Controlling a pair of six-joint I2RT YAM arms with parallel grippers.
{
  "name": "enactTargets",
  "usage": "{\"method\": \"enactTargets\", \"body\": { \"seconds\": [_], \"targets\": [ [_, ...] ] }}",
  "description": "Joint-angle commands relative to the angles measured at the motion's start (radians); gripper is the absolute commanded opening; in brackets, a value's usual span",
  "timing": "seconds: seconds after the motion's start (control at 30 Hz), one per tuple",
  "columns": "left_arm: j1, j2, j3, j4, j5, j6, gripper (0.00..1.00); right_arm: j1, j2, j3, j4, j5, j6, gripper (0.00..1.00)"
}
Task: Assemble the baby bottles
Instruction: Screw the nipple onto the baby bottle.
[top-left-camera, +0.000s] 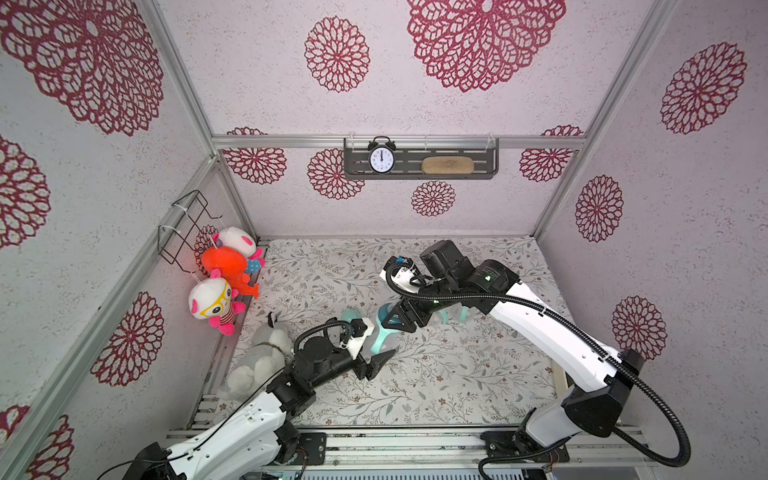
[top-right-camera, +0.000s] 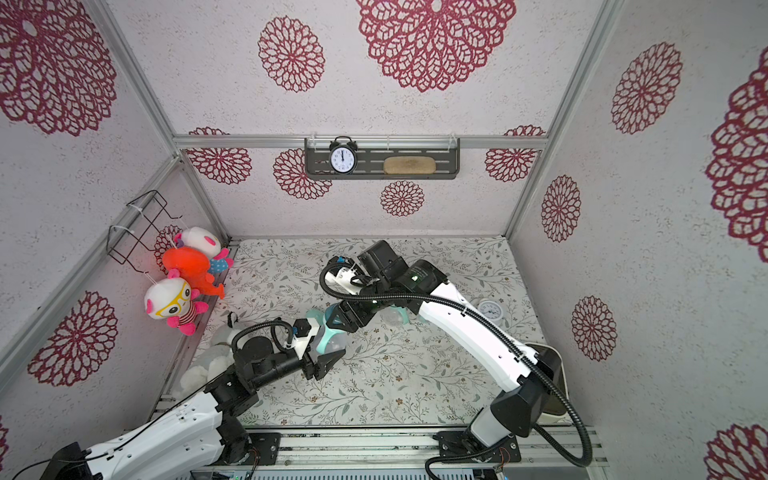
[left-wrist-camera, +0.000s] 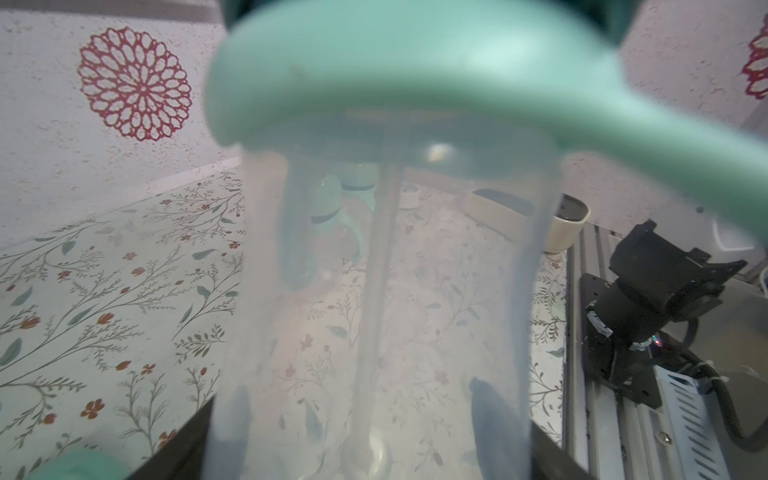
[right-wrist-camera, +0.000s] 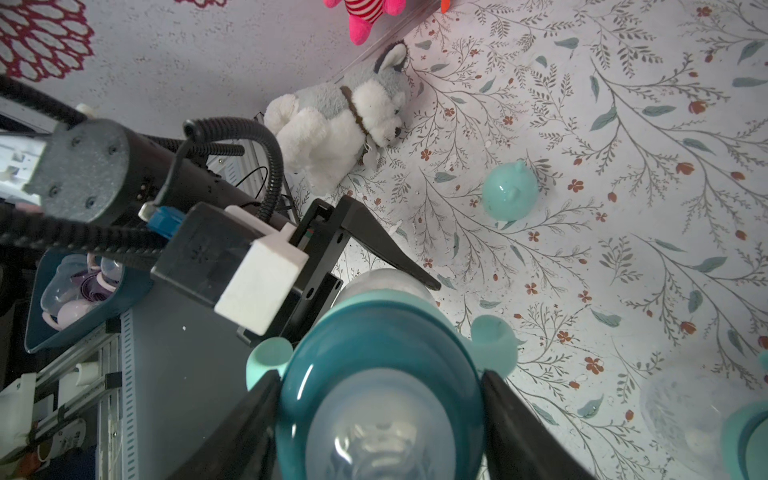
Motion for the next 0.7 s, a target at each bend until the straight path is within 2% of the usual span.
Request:
{"method": "enactTargets", "body": {
  "seconds": [0.0,0.1,0.3,0.5,0.57,0.67],
  "targets": [
    [-0.041,0.005,0.012,0.095,-0.157,0.053,0.00,0.011,-0.045,-0.049,0.036,-0.048,0.189,0.15],
    [-0.088,0.013,0.007,0.115,-0.240,0.089,0.00,0.011,-0.049,-0.081,0.085,-0.014,0.344,0.00],
    [-0.153,0.013,-0.011,0.151,-0.372,0.132,0.00,0.007,-0.029,-0.129,0.138,0.031,0.635,0.00],
    [-0.182,0.042,-0.001,0.146,-0.404,0.163,0.00,0.006,-0.044,-0.243,0.208,0.066,0.939,0.00],
    [-0.193,0.056,0.004,0.138,-0.411,0.170,0.00,0.005,-0.058,-0.279,0.218,0.076,0.987,0.06],
    [-0.198,0.070,0.005,0.136,-0.413,0.173,0.00,0.005,-0.079,-0.296,0.225,0.099,1.011,0.23]
  ]
}}
